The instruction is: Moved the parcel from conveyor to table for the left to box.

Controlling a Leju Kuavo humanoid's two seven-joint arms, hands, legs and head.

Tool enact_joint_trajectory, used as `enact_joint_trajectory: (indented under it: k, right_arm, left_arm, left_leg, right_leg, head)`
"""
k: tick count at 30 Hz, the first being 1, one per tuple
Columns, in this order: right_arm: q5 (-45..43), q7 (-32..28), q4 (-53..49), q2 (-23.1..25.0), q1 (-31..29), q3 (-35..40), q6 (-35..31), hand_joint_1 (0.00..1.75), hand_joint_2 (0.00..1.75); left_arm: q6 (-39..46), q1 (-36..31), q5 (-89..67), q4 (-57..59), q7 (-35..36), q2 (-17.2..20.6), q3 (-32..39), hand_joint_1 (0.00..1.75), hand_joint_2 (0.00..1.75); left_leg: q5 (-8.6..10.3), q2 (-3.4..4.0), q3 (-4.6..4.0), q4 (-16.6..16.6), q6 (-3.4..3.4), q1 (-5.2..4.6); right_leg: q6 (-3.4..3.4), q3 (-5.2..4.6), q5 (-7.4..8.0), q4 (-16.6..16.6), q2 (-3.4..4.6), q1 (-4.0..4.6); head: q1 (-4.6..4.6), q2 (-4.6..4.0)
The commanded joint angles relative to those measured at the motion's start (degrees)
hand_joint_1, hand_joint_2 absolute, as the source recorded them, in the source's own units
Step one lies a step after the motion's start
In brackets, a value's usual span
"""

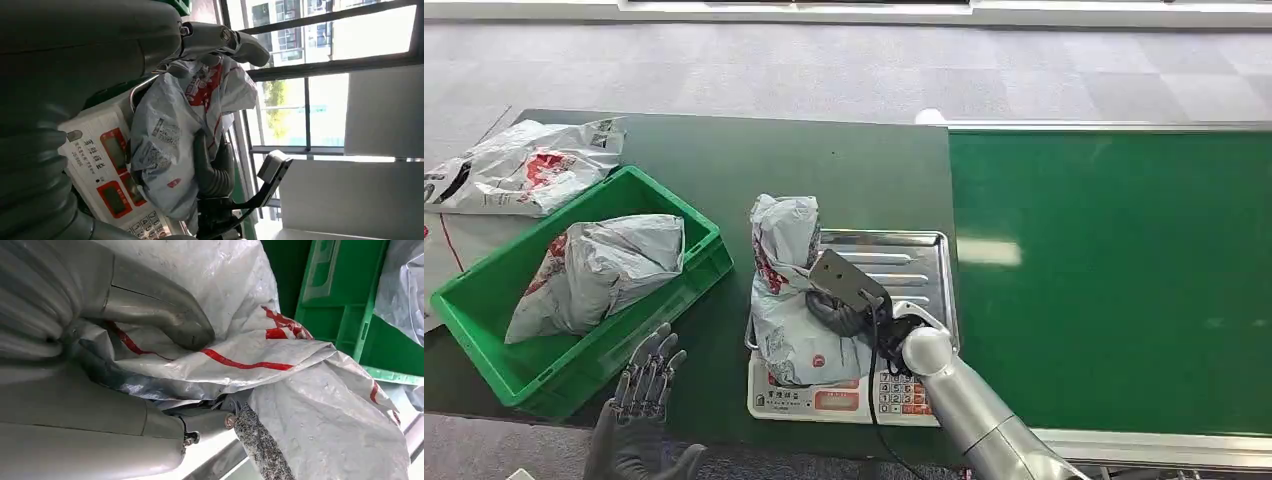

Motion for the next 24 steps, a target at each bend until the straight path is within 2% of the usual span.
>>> enact_joint_trajectory:
  k: [1,24]
  right_arm:
    - [0.0,0.3,3.8,-1.5,-1.5,3.8,0.1,1.75,1.75]
    - [0.0,0.3,3.8,-1.5,-1.5,3.8,0.1,1.75,1.75]
  left_arm:
    - [-0.1,-0.2,-0.2,1.5,0.2,-0.2,1.8,0.00,1.75]
    - [-0.1,-0.2,-0.2,1.5,0.2,-0.2,1.8,0.00,1.75]
  left_leg:
    - [0.04,0.05,0.08,-0.1,0.07,-0.01]
    - [0.02,0.03,0.06,-0.1,0.05,-0.01]
  right_leg:
    - [0.01,0.07,0.06,-0.1,0.04,0.00]
    - [0.01,0.05,0.03,-0.1,0.02,-0.01]
  head:
    - [0.00,0.00]
    - [0.00,0.00]
